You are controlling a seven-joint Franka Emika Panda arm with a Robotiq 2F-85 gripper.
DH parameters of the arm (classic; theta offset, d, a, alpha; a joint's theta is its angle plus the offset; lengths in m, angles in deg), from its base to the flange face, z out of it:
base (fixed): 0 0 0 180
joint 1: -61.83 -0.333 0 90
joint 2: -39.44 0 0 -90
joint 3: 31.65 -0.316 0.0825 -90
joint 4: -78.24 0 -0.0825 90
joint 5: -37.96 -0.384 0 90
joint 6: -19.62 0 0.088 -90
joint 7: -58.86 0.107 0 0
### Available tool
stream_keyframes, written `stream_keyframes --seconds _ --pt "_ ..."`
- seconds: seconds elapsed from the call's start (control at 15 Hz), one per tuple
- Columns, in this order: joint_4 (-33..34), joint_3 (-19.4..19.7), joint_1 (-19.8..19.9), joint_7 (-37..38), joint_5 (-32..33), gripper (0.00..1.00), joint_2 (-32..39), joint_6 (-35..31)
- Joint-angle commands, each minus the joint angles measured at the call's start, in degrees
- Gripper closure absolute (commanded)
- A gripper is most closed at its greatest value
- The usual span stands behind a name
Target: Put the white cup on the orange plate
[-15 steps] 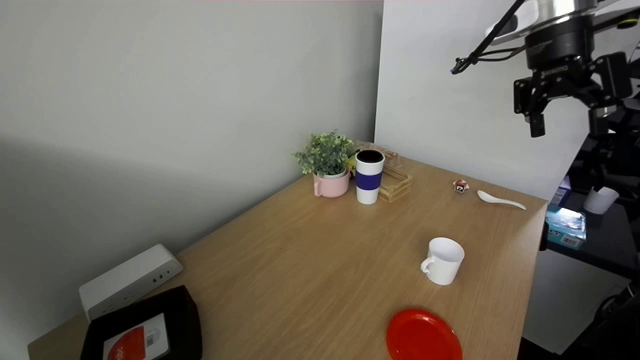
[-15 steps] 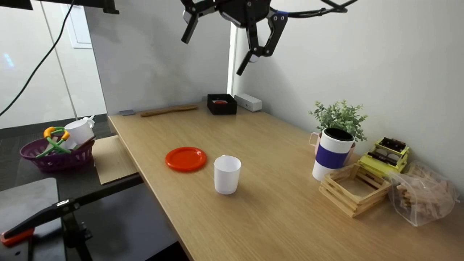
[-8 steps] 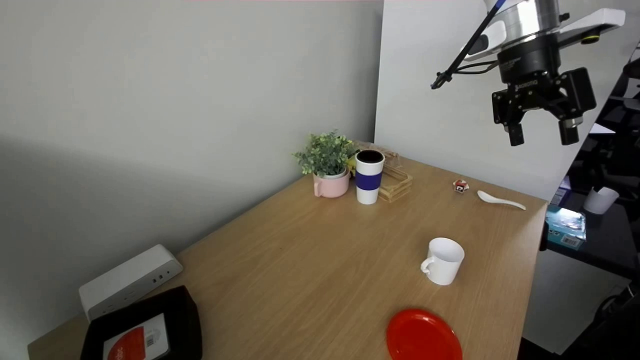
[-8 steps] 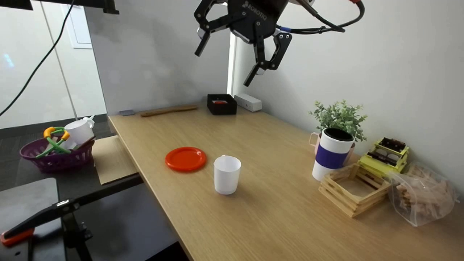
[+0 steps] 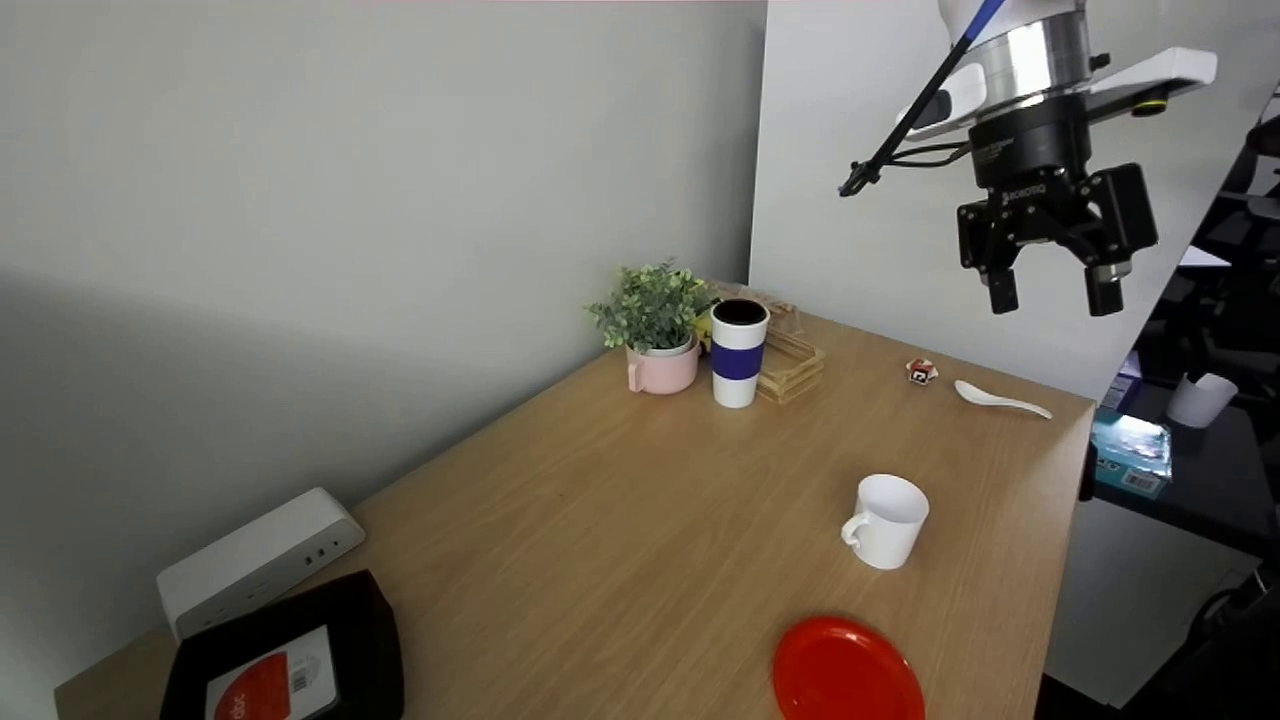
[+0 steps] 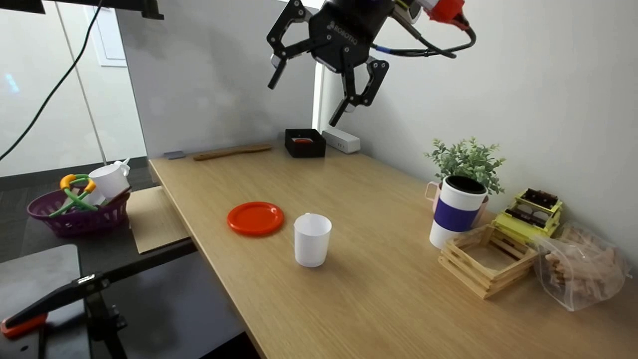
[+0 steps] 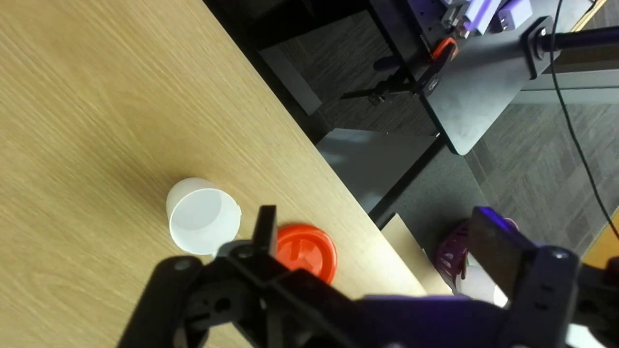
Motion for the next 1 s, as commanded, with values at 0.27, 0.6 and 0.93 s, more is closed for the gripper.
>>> stream_keyframes --seconds 0.27,0.6,0.93 --pt "8.74 -4.77 0.51 2.16 -6.16 0.0 11.92 -4.01" --pt "17.41 -7.11 0.56 10.9 -7.44 0.0 22.67 -5.97" --pt "17.54 -8.11 -0.16 23.84 -7.81 0.0 26.64 -14.41"
